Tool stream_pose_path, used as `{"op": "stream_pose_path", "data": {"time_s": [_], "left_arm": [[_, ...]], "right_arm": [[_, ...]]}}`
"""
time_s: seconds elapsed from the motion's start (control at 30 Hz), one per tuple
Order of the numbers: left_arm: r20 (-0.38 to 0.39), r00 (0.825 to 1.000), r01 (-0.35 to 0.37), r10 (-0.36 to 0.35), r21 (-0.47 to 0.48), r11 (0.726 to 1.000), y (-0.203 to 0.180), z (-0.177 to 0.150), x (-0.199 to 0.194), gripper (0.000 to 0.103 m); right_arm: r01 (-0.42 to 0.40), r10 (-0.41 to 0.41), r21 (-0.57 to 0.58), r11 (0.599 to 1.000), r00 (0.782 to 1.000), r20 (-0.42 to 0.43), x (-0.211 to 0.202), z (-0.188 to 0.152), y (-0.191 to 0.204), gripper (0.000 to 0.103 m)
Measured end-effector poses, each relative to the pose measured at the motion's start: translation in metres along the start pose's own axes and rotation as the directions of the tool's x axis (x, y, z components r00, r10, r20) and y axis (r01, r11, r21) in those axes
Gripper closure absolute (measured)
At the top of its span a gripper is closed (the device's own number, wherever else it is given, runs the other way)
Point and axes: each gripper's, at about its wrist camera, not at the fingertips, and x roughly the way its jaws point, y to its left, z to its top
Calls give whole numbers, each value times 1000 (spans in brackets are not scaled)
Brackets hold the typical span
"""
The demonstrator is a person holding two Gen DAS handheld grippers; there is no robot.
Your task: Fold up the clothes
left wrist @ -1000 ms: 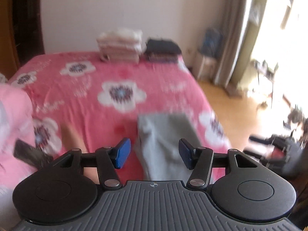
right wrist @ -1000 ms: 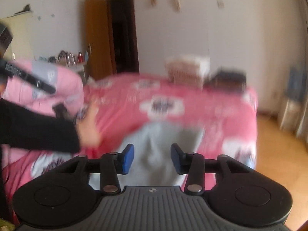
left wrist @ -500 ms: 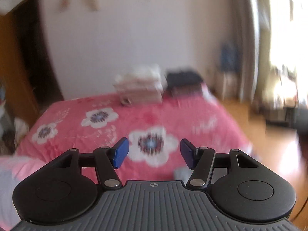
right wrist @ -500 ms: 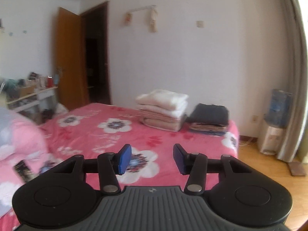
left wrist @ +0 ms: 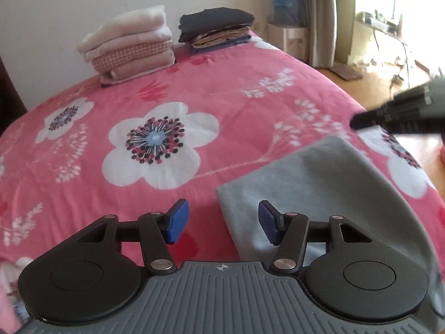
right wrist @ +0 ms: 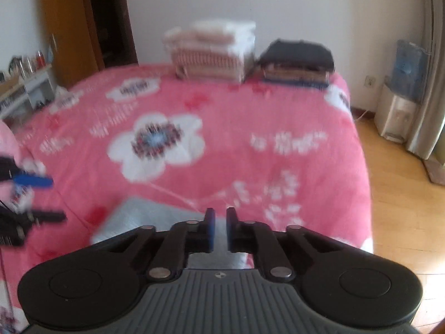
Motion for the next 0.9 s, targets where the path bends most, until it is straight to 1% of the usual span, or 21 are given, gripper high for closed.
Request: {"op": "stream_pose_path", "data": {"time_s": [0.03,0.13,0.23,0.3,0.33,0.37,0.4,0.43,0.5,0.57,0.7,0.8,0.9], "left_arm": [[13,1000,3,-3,-12,1000,4,1,10,50],[34,998,46,-45,-20,999,4,8,27,55],[4,997,73,-73,-10,997,0,7,56,60],[-42,997,64,-63,16,998,-1,-1,79,61],[-65,996,59,-57,29,998,-1,-6,89,61],[-70,995,78,-77,8,997,4,-11,94,60],[-74,993,97,-97,-13,995,9,-15,98,60],[-71,990,116,-118,-25,993,14,-16,97,59],[-69,986,152,-155,-39,988,23,-16,95,57],[-84,979,184,-188,-56,981,34,-14,95,56],[-102,964,236,-244,-89,968,47,-15,100,53],[-114,956,254,-269,-133,958,53,-15,108,49],[-131,951,258,-279,-154,954,56,-11,108,46]], "right_arm": [[-16,16,-12,1000,1000,6,9,-2,1,97],[-58,59,-49,997,998,22,34,-6,4,98],[-69,71,-55,996,997,22,53,-11,-3,98],[-54,53,-22,998,998,-14,76,-23,-17,98],[-43,42,-7,999,998,-37,88,-31,-24,100],[-45,45,7,999,998,-48,99,-39,-32,103],[-65,66,20,998,997,-30,104,-46,-38,103],[-83,83,30,996,996,-9,104,-50,-41,103],[-88,88,-2,996,996,-3,100,-48,-40,103],[-93,94,-27,995,996,5,93,-45,-39,103],[-132,131,19,991,990,43,71,-38,-45,103],[-121,121,20,993,993,-17,90,-54,-49,103],[-123,125,60,991,992,-21,93,-50,-53,103]]}}
